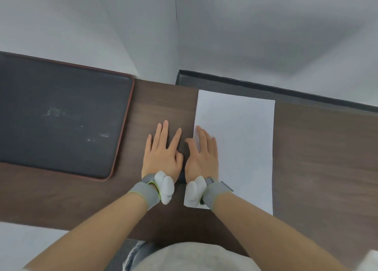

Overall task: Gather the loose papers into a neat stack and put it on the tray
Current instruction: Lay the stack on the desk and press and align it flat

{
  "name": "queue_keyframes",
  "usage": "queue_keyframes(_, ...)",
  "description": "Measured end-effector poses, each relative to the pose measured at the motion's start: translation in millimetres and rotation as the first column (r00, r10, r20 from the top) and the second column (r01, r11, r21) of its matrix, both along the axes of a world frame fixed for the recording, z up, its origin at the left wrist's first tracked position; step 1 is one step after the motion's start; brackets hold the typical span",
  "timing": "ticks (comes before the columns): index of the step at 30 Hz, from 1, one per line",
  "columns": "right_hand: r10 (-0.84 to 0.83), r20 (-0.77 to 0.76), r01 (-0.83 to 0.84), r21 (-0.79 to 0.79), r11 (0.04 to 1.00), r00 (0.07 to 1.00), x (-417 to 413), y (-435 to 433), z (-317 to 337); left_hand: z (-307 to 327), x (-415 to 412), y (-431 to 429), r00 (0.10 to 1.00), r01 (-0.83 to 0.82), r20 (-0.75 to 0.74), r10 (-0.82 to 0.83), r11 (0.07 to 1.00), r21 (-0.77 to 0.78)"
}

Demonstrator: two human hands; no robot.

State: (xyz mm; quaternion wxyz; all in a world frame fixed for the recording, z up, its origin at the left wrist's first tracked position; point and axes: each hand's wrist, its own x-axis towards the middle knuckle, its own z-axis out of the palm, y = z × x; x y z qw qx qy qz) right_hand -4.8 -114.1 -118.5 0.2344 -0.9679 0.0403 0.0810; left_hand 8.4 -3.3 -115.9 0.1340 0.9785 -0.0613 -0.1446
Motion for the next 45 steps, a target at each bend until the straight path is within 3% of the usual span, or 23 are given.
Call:
queue_keyframes(10,-0.041,-0.014,0.04,-0.043,0.998,0.999,-2.2,1.8,4.9,3.4,-0.8,5.1,0.997,-0.069,0.026,0.071,0.995,-0.074)
queue_keyframes(14,-0.134,-0.036,0.137,0.126,0.983,0.99,-7.1,-8.9,14.1,7.5,-0.2,5.4,0.99,-0.121,0.053,0.128,0.986,-0.113)
queue_keyframes(18,-0.26,-0.114,0.284,0.356,0.89,0.959,-8.7,-26.3,23.5,16.3,1.1,1.5,0.991,-0.077,0.086,0.101,0.966,-0.247)
queue_keyframes(21,-0.318,-0.121,0.34,0.329,0.881,0.94,-8.7,-48.6,25.1,25.2,2.9,4.3,0.999,0.043,0.02,-0.038,0.948,-0.315)
queue_keyframes(23,-0.308,-0.148,0.337,0.255,0.906,0.94,-10.0,-65.6,22.6,32.9,1.3,9.3,0.97,0.221,-0.03,-0.24,0.931,-0.29)
queue_keyframes(26,-0.24,-0.205,0.268,0.121,0.956,0.949,-11.9,-80.7,13.6,39.4,-0.6,18.7,0.817,0.564,-0.073,-0.572,0.819,-0.106)
queue_keyframes(29,-0.227,-0.193,0.242,0.057,0.969,0.954,-15.4,-83.6,7.9,41.7,4.1,26.2,0.737,0.671,-0.112,-0.666,0.741,0.008)
queue_keyframes(36,-0.193,-0.192,0.183,-0.066,0.981,0.962,-18.3,-84.6,2.9,46.5,40.6,41.2,0.849,0.528,-0.069,-0.524,0.841,0.117)
queue_keyframes(45,-0.205,-0.166,0.189,-0.108,0.976,0.965,-20.0,-82.2,2.2,48.9,113.0,47.7,0.951,0.31,-0.033,-0.308,0.943,0.122)
